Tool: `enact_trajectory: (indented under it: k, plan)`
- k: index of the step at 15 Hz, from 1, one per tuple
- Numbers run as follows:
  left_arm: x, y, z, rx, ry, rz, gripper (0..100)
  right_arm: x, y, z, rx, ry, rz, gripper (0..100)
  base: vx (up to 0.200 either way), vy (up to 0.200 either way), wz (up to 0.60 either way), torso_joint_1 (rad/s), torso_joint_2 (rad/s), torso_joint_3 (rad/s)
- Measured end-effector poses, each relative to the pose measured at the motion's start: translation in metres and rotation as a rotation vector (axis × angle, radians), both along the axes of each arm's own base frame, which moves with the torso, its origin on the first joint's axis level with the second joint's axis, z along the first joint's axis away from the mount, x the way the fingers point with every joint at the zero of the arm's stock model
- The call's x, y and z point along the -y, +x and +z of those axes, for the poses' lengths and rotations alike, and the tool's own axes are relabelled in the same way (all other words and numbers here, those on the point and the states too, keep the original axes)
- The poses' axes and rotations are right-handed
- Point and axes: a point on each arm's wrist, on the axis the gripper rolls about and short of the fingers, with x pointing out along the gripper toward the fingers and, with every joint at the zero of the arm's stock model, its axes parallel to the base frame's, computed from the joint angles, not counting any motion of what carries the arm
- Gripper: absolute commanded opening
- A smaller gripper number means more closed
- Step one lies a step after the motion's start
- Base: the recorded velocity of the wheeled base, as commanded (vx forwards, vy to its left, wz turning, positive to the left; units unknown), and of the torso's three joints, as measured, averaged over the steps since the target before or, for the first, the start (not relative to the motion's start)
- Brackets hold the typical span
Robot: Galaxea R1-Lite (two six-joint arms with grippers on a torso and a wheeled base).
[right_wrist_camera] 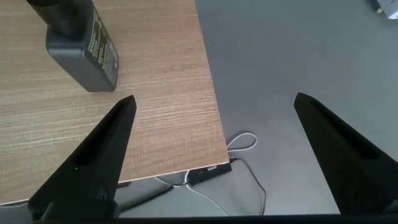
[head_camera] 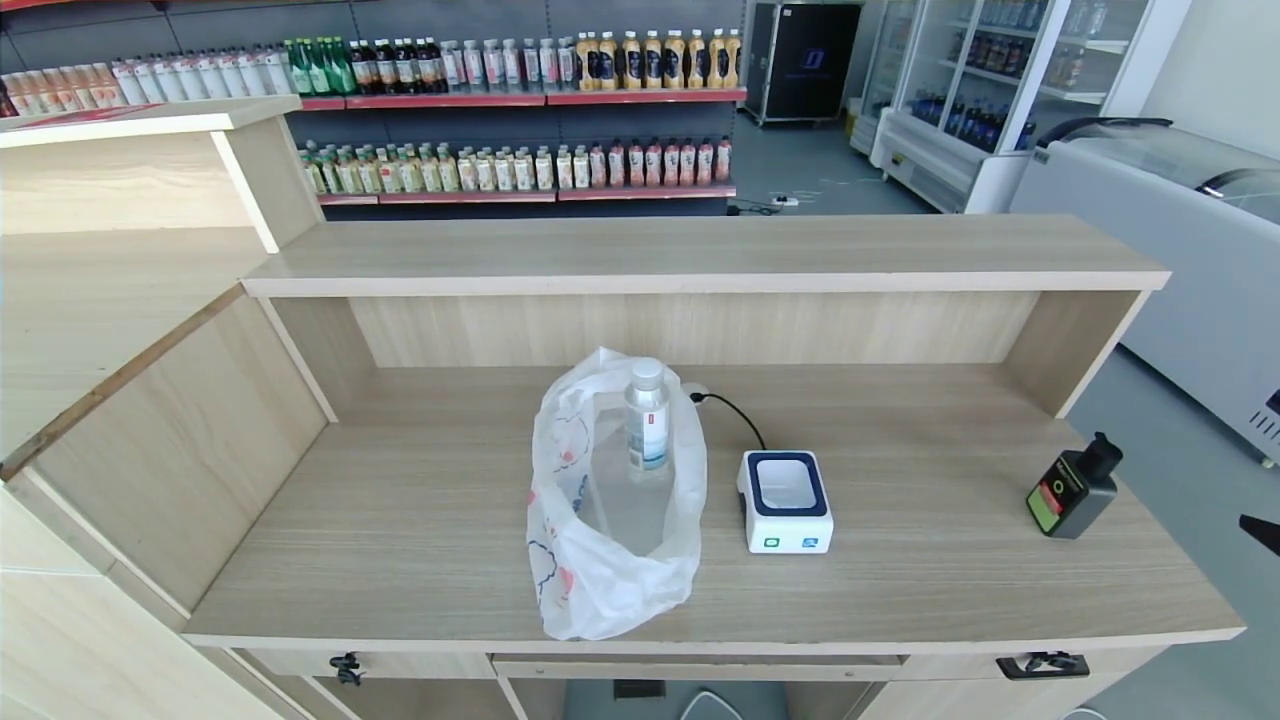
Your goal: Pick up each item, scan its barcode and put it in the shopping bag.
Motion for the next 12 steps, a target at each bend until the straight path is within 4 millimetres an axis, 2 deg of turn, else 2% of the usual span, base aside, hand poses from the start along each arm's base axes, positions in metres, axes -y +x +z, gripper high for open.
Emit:
enact_trajectory:
  k: [7,12]
  plan:
    - [0.0,0.0,0.0,0.0,0.0,-0.001,100,-0.012,0.05,-0.01,0.032,-0.001,0.175,100,0.0,0.0,0.0,0.0,0.0,0.0]
    - [0.0,0.0,0.0,0.0,0.0,0.0,100,-0.031,0.074,-0.029,0.01,-0.003,0.267,100,0.0,0.0,0.0,0.0,0.0,0.0]
